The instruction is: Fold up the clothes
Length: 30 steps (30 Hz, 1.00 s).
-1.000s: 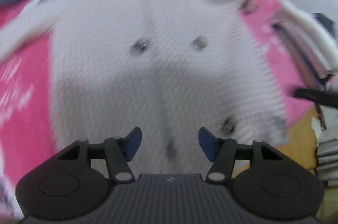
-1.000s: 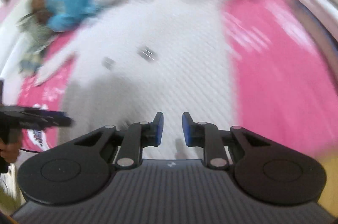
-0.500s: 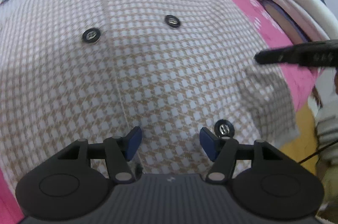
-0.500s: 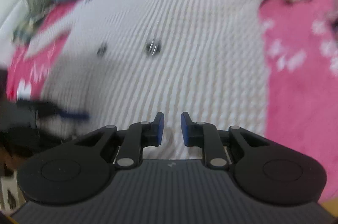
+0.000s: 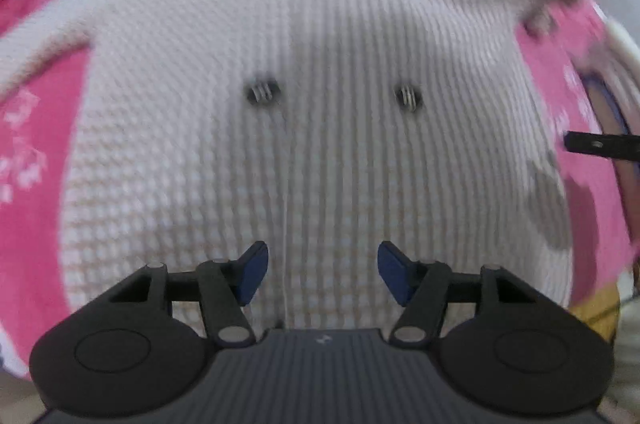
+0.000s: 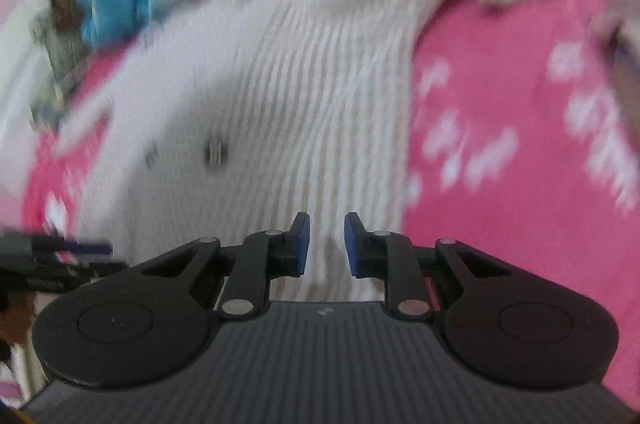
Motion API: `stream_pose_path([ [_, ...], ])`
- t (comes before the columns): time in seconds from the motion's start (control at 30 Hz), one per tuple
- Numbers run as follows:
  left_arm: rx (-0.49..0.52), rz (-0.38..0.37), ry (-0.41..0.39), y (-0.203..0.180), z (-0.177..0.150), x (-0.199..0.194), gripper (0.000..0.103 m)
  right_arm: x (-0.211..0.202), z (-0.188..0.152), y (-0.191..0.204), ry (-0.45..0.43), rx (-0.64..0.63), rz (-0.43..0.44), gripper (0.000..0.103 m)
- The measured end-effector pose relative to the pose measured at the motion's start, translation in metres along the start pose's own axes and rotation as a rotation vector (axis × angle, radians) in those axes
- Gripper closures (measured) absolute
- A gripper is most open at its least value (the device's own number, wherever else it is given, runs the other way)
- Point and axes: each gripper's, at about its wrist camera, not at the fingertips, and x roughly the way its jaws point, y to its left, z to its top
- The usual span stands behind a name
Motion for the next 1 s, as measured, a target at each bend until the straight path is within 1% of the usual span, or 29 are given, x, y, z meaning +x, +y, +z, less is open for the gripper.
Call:
stream_pose_path([
  [0.2, -0.093, 0.008, -0.135, -0.042, 0.074, 0.004, 0.041, -0.039, 0.085, -0.072, -0.152, 0.123, -0.032, 0.084],
  [0.23, -0.108, 0.009, -0.157, -0.049, 0.087, 0.004, 0.041, -0.042, 0.098, -0.080, -0.168, 0.120, -0.062, 0.083],
  [0.3, -0.113, -0.015, -0.195, -0.068, 0.111, 0.024, 0.041, -0.041, 0.122, -0.091, -0.181, 0.069, -0.151, 0.078],
  [0.37, -0.101, -0.016, -0.218, -0.088, 0.130, 0.045, 0.041, -0.037, 0.144, -0.091, -0.177, -0.030, -0.248, 0.075],
  [0.4, -0.087, -0.003, -0.236, -0.097, 0.138, 0.054, 0.041, -0.036, 0.152, -0.089, -0.185, -0.087, -0.270, 0.072],
  [0.43, -0.073, 0.009, -0.255, -0.107, 0.146, 0.063, 0.041, -0.033, 0.160, -0.085, -0.184, -0.163, -0.296, 0.060],
  [0.47, -0.058, 0.023, -0.271, -0.116, 0.152, 0.071, 0.041, -0.027, 0.166, -0.080, -0.171, -0.261, -0.332, 0.043],
  [0.5, -0.047, 0.031, -0.282, -0.123, 0.158, 0.079, 0.041, -0.021, 0.172, -0.074, -0.158, -0.360, -0.368, 0.038],
  [0.6, -0.034, 0.051, -0.304, -0.139, 0.168, 0.098, 0.041, 0.012, 0.177, -0.060, -0.073, -0.684, -0.492, 0.037],
  [0.63, -0.033, 0.054, -0.309, -0.142, 0.170, 0.103, 0.041, 0.023, 0.176, -0.057, -0.060, -0.776, -0.521, 0.037],
  [0.67, -0.039, 0.052, -0.312, -0.143, 0.172, 0.107, 0.041, 0.032, 0.175, -0.055, -0.051, -0.861, -0.546, 0.039],
  [0.7, -0.050, 0.047, -0.313, -0.143, 0.173, 0.109, 0.041, 0.038, 0.174, -0.055, -0.045, -0.929, -0.560, 0.045],
  [0.73, -0.063, 0.042, -0.314, -0.141, 0.173, 0.112, 0.041, 0.043, 0.176, -0.054, -0.032, -0.965, -0.559, 0.072],
  [0.77, -0.075, 0.037, -0.315, -0.139, 0.173, 0.112, 0.041, 0.042, 0.181, -0.053, -0.023, -0.969, -0.539, 0.092],
  [0.8, -0.085, 0.034, -0.316, -0.136, 0.173, 0.112, 0.041, 0.041, 0.187, -0.051, -0.013, -0.962, -0.519, 0.098],
  [0.87, -0.108, 0.015, -0.324, -0.128, 0.178, 0.104, 0.041, 0.027, 0.202, -0.044, 0.031, -0.914, -0.460, 0.099],
  [0.9, -0.123, -0.002, -0.336, -0.124, 0.181, 0.097, 0.041, 0.018, 0.212, -0.039, 0.055, -0.872, -0.414, 0.099],
  [0.93, -0.132, -0.015, -0.348, -0.120, 0.183, 0.090, 0.041, 0.007, 0.222, -0.034, 0.082, -0.819, -0.359, 0.099],
  [1.0, -0.139, -0.037, -0.369, -0.111, 0.182, 0.075, 0.041, -0.013, 0.248, -0.026, 0.164, -0.656, -0.204, 0.099],
])
